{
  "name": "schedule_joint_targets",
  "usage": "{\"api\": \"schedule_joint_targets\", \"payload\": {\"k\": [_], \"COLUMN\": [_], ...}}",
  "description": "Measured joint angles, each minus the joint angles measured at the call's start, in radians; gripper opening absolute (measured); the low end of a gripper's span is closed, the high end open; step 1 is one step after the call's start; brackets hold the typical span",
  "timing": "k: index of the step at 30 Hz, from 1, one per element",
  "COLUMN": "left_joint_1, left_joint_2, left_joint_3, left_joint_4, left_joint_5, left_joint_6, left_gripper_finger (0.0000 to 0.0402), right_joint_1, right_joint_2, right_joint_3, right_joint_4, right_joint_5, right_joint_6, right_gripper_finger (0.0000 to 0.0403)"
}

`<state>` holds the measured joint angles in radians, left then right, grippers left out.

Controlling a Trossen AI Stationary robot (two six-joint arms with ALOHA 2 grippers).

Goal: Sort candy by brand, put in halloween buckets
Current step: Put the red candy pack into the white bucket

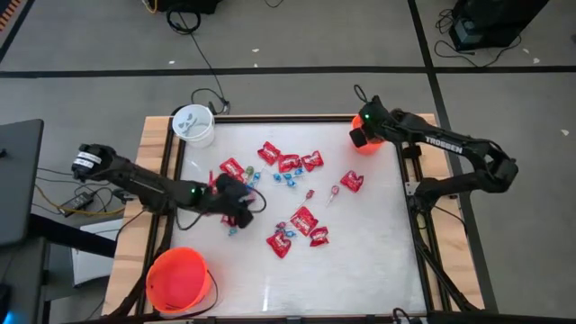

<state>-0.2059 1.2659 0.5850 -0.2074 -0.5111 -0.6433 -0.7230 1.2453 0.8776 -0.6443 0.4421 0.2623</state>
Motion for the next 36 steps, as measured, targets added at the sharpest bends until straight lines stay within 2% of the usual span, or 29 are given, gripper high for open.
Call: {"api": "schedule_joint_targets", "payload": {"k": [3, 5, 11, 16, 19, 22, 26, 33, 36], "left_joint_1": [0.066, 0.104, 0.275, 0.464, 0.512, 0.504, 0.429, 0.266, 0.212], "left_joint_2": [0.000, 0.000, 0.010, 0.084, 0.151, 0.199, 0.227, 0.219, 0.219], "left_joint_3": [0.000, 0.000, 0.039, 0.109, 0.147, 0.159, 0.151, 0.151, 0.151], "left_joint_4": [-0.069, -0.049, 0.059, 0.197, 0.243, 0.300, 0.354, 0.416, 0.438], "left_joint_5": [0.029, 0.053, 0.082, 0.275, 0.389, 0.427, 0.435, 0.313, 0.296], "left_joint_6": [-0.039, -0.032, 0.126, 0.243, 0.274, 0.275, 0.303, 0.329, 0.333], "left_gripper_finger": [0.0140, 0.0141, 0.0160, 0.0200, 0.0224, 0.0233, 0.0231, 0.0217, 0.0211], "right_joint_1": [0.009, 0.027, 0.146, 0.309, 0.412, 0.512, 0.610, 0.663, 0.709], "right_joint_2": [-0.047, -0.074, -0.094, -0.076, -0.068, -0.051, -0.051, -0.007, 0.028], "right_joint_3": [0.000, 0.000, 0.000, 0.000, 0.000, -0.022, -0.126, -0.296, -0.333], "right_joint_4": [0.046, 0.075, 0.221, 0.356, 0.330, 0.273, 0.312, 0.497, 0.570], "right_joint_5": [-0.065, -0.107, -0.139, -0.224, -0.216, -0.172, -0.224, -0.401, -0.385], "right_joint_6": [-0.005, 0.028, 0.087, 0.072, 0.036, 0.023, -0.022, 0.011, 0.065], "right_gripper_finger": [0.0166, 0.0190, 0.0248, 0.0265, 0.0264, 0.0260, 0.0256, 0.0254, 0.0254]}}
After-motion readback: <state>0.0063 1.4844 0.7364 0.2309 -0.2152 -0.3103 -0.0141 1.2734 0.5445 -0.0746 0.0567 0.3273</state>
